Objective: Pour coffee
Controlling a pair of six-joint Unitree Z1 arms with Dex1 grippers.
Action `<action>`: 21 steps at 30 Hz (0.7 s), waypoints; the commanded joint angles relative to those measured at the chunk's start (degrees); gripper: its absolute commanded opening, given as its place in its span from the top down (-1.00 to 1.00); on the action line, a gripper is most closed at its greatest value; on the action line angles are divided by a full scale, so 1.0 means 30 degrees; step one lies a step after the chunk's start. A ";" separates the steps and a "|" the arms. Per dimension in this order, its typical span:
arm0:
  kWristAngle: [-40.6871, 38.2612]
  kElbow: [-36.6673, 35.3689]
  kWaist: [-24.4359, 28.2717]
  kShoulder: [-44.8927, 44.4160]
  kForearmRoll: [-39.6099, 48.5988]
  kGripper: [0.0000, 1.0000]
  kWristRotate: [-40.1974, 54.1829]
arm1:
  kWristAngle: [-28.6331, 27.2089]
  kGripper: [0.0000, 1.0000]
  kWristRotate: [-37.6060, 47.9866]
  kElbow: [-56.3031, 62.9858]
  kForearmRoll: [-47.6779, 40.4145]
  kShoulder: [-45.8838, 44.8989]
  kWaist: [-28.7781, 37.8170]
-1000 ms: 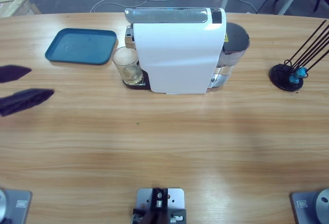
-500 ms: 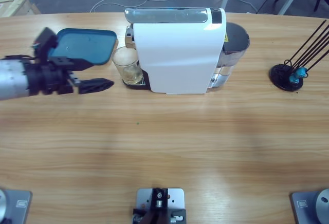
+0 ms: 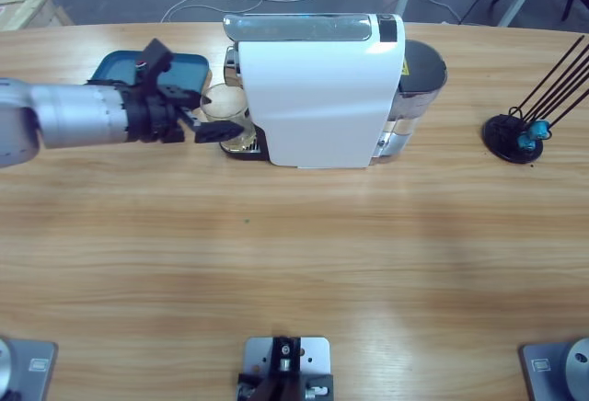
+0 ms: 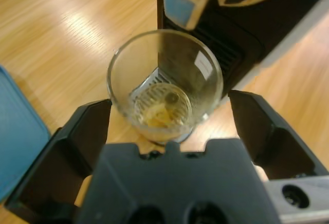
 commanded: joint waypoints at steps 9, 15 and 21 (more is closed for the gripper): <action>-0.1231 -0.1978 0.0044 0.2965 -0.0256 0.52 0.0015 | 0.0436 -1.00 0.0179 0.0580 -0.0123 0.0615 0.0118; -0.2351 -0.1796 0.0044 0.3088 -0.0256 0.80 0.0015 | 0.0436 -1.00 0.0179 0.0574 -0.0123 0.0527 0.0106; -0.1718 -0.0671 0.0044 0.1986 -0.0297 0.80 0.0015 | 0.0436 -1.00 0.0179 0.0574 -0.0117 0.0492 0.0130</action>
